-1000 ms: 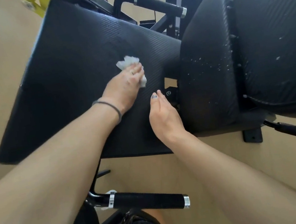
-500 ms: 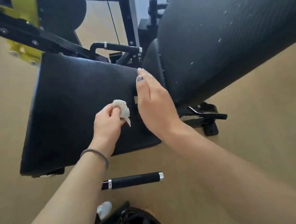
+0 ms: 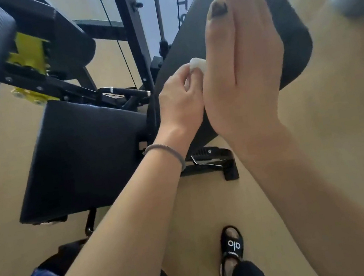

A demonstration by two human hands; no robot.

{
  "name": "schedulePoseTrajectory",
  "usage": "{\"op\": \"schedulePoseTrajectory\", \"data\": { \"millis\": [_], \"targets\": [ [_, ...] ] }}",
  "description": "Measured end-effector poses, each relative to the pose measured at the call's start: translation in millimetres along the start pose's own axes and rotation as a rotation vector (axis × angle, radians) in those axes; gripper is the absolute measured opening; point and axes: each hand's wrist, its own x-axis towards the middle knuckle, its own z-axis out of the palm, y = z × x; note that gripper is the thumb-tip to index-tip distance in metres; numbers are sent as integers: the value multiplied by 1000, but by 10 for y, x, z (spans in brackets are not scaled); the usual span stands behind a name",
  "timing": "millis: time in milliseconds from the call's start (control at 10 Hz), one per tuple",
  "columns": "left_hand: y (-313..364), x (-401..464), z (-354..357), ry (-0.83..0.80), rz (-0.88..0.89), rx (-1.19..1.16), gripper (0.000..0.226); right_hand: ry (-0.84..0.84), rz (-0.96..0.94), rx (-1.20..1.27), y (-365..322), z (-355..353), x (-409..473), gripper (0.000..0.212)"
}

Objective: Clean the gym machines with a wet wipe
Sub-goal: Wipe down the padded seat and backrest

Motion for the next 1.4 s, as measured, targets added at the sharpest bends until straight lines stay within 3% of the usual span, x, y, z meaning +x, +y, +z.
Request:
{"op": "schedulePoseTrajectory", "data": {
  "millis": [100, 200, 300, 400, 600, 700, 900, 1200, 1400],
  "targets": [
    [269, -33, 66, -60, -51, 17, 20, -82, 135, 3, 254, -650, 385, 54],
    [485, -100, 100, -66, -31, -14, 30, -104, 150, -152, -427, 43, -448, 53],
    [664, -61, 179, -60, 62, 19, 26, -236, 133, -238, -746, 172, -705, 62],
    [766, 109, 248, -28, 85, 6, 27, -320, 256, -174, -729, 188, -556, 55],
    [907, 609, 395, -17, -34, 19, 30, -407, 309, 45, -574, 59, -394, 48],
    [1009, 610, 391, -7, -67, 48, 33, -405, 328, 116, -464, -22, -211, 47],
    [1192, -27, 311, -56, 28, -15, 36, -350, 381, 287, -393, 56, -158, 48],
    [1059, 1115, 463, -113, -33, -44, 38, -393, 310, 132, -356, 148, -108, 48],
    [968, 550, 205, -221, 79, -13, 40, -463, 398, 113, -456, 255, 231, 50]
  ]
}}
